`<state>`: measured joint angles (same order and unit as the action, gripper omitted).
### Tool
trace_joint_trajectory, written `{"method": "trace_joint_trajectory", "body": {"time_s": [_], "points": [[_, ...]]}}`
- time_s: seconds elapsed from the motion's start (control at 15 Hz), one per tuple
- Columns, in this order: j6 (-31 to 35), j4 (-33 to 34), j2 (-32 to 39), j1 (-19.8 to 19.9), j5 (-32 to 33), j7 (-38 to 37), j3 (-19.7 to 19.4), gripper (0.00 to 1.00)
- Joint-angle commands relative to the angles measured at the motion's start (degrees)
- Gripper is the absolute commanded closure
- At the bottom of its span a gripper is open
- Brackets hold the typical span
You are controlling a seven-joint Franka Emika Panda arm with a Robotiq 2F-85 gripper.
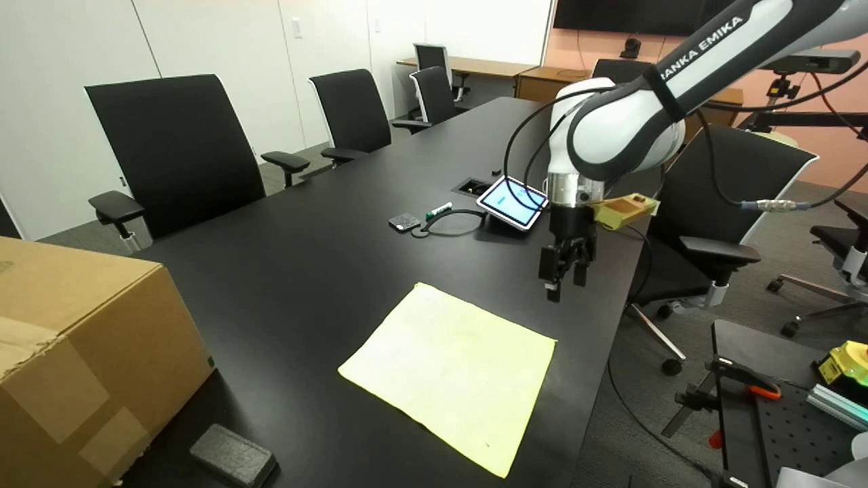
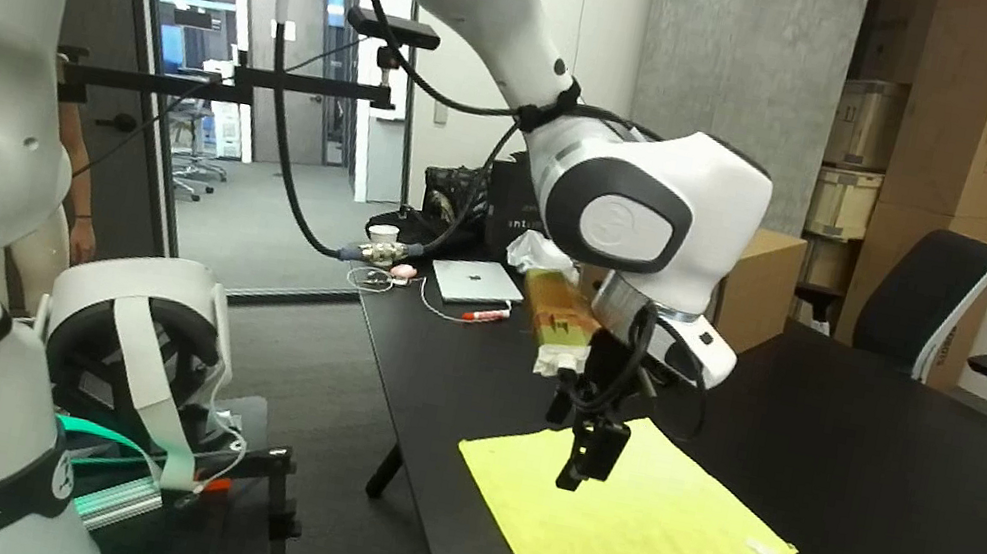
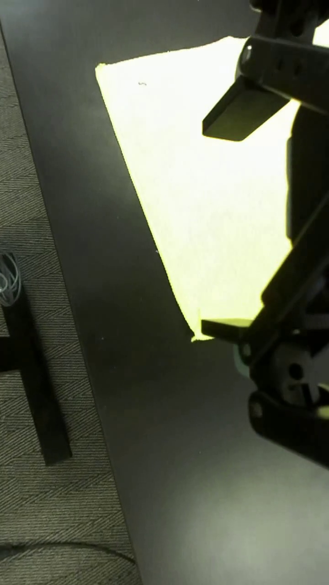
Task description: Fold the towel in half
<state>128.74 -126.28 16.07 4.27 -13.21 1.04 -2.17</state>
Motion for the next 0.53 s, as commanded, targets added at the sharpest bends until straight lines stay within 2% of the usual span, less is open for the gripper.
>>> {"method": "trace_joint_trajectory", "body": {"time_s": [0.0,0.47], "points": [[9.0,-2.5,2.8,-2.1,-1.3,-5.6,1.1,0.0],[21.6,-4.4,10.6,-6.9,3.1,-17.1,-0.6,0.0]]}}
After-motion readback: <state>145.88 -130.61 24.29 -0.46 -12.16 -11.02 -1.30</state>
